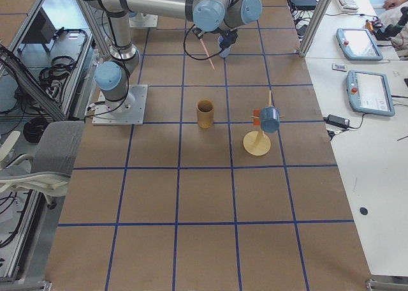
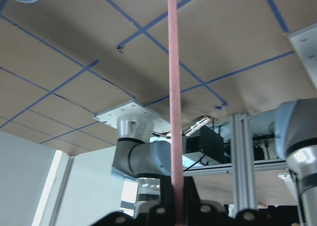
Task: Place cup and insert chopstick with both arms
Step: 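Move the held chopstick with the right gripper over the blue cup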
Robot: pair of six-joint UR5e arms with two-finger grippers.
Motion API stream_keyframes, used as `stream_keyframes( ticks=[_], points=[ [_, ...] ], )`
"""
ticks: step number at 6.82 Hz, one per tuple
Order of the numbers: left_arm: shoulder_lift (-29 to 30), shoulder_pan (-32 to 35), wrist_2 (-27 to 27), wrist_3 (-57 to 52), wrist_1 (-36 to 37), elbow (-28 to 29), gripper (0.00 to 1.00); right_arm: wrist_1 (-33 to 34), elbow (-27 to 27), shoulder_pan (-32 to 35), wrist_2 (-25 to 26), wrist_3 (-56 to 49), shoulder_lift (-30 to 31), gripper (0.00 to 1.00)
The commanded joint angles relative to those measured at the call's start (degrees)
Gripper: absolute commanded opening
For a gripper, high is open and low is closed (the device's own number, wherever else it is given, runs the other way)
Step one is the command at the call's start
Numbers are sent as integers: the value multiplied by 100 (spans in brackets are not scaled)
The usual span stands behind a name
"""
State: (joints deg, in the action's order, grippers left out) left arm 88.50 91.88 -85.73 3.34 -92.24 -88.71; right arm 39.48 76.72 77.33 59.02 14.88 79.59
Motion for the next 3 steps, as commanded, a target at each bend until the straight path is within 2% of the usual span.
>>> stream_keyframes(
  ticks=[1,3],
  points=[
    [-60,5,4,17,4,11,100,260,10,509,-1633,769,-198,7],
    [-69,-38,135,26,-23,3,100,1066,53,939,-2619,1488,-610,7]
  ],
)
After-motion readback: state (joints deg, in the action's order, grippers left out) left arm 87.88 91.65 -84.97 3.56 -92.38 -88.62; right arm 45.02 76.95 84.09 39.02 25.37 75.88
